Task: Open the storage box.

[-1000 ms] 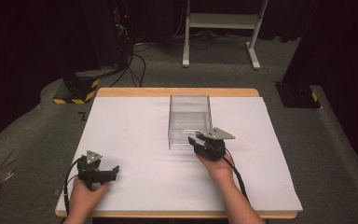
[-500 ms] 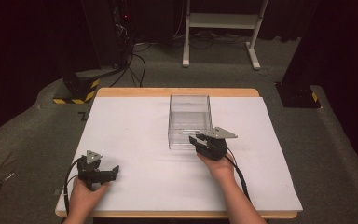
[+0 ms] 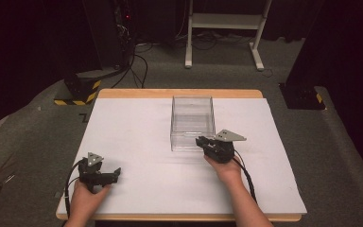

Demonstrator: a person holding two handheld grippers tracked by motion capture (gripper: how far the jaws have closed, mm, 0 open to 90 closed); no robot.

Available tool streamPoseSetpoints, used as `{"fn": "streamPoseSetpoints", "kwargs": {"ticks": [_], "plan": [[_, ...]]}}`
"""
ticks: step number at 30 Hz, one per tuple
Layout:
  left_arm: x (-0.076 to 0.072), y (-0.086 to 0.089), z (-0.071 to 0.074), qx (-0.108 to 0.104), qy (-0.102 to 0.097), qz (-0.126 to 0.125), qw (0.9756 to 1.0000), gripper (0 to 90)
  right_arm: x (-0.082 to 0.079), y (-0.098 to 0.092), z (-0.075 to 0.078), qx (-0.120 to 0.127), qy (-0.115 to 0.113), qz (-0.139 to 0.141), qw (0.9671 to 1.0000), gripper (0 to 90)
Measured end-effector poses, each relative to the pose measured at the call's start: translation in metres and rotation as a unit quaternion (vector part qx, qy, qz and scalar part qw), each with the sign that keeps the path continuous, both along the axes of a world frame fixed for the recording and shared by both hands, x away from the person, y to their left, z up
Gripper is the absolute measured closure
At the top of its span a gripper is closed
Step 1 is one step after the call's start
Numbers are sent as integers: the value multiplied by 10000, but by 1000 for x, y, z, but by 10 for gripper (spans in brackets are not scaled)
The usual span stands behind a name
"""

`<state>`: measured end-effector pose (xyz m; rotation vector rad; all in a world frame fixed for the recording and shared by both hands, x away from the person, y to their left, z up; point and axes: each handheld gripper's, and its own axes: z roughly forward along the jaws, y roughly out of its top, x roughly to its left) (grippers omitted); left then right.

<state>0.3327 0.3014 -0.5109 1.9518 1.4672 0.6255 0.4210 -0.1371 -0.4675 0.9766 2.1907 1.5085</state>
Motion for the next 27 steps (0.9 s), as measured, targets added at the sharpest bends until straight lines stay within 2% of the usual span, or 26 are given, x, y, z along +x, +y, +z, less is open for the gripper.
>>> {"fn": "streamPoseSetpoints", "kwargs": {"ticks": [8,14,15,16,22,27], "plan": [[0,0,0,0,0,2,10000,8,-11,-6,0,-68,-81,104,9999,807],[0,0,0,0,0,1,10000,8,-21,-9,-1,-74,-111,81,9999,825],[0,0,0,0,0,1,10000,8,-21,-9,-1,-74,-111,81,9999,825],[0,0,0,-1,0,1,10000,8,-20,-11,-1,-28,-75,138,9999,764],[0,0,0,6,-2,-5,10000,8,-12,-9,-1,115,10,233,9997,690],[0,0,0,6,-4,-5,10000,8,-8,-4,-1,139,34,388,9991,699]]}}
